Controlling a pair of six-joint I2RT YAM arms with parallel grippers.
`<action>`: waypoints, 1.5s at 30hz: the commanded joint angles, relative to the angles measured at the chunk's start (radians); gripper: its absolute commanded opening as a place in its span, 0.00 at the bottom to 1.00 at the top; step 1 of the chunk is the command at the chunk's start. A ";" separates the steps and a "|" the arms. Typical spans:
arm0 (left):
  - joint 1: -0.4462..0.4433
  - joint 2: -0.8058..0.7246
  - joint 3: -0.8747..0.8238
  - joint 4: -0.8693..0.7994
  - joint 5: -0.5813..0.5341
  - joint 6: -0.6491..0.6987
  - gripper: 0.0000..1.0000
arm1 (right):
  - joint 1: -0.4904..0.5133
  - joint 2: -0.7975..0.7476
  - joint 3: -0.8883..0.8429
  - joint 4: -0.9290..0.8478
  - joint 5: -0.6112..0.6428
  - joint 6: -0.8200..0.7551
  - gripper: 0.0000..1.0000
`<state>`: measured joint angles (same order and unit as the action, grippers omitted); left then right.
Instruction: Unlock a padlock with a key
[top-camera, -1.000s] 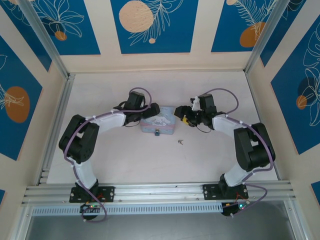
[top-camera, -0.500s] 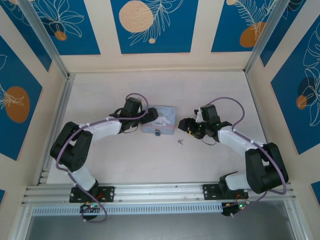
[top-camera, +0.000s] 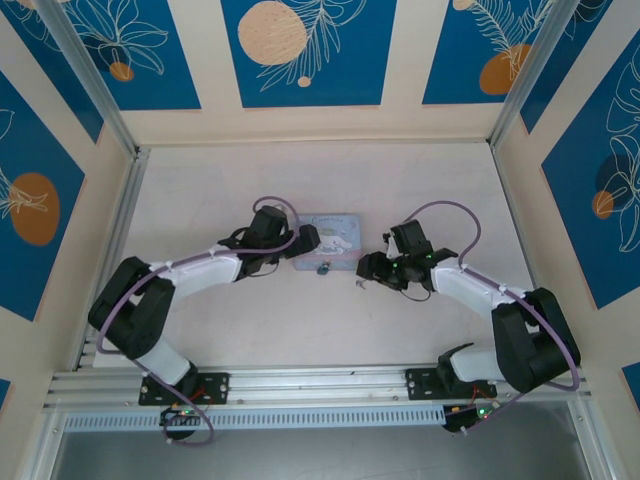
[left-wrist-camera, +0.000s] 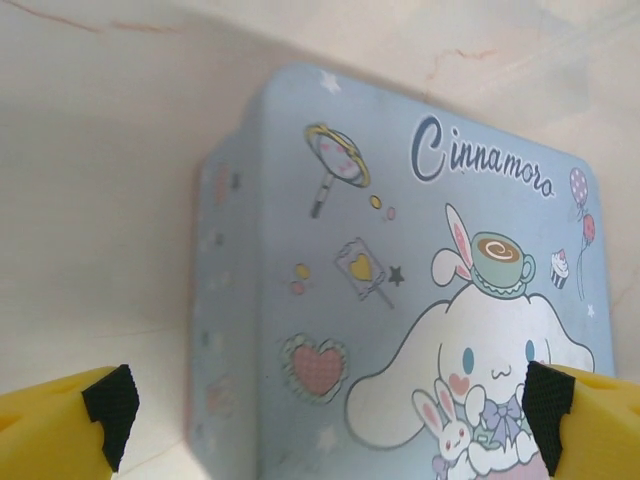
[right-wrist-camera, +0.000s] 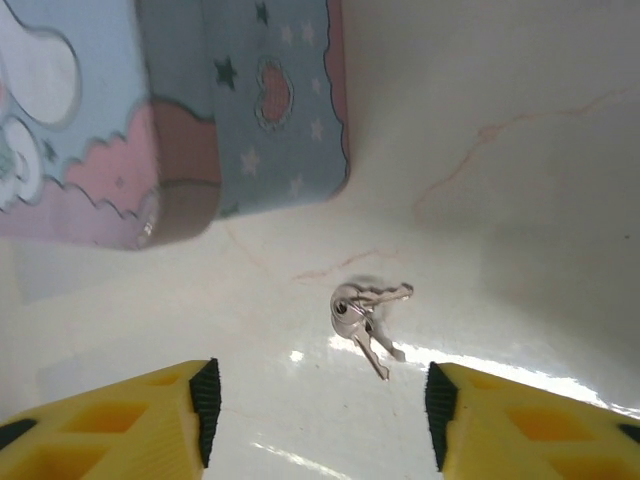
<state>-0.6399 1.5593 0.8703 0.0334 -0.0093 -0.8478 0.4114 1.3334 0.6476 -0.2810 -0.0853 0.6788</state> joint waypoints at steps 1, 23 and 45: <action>0.000 -0.088 -0.027 -0.096 -0.109 -0.009 1.00 | 0.033 0.035 0.026 -0.049 0.070 -0.028 0.52; 0.018 -0.376 -0.175 -0.161 -0.172 -0.057 1.00 | 0.252 0.333 0.220 -0.178 0.333 -0.090 0.34; 0.024 -0.321 -0.139 -0.126 -0.117 -0.045 1.00 | 0.463 0.149 0.158 -0.236 0.299 -0.021 0.42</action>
<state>-0.6235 1.2274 0.7002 -0.1116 -0.1505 -0.8921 0.8738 1.5406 0.8227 -0.4854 0.2497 0.6441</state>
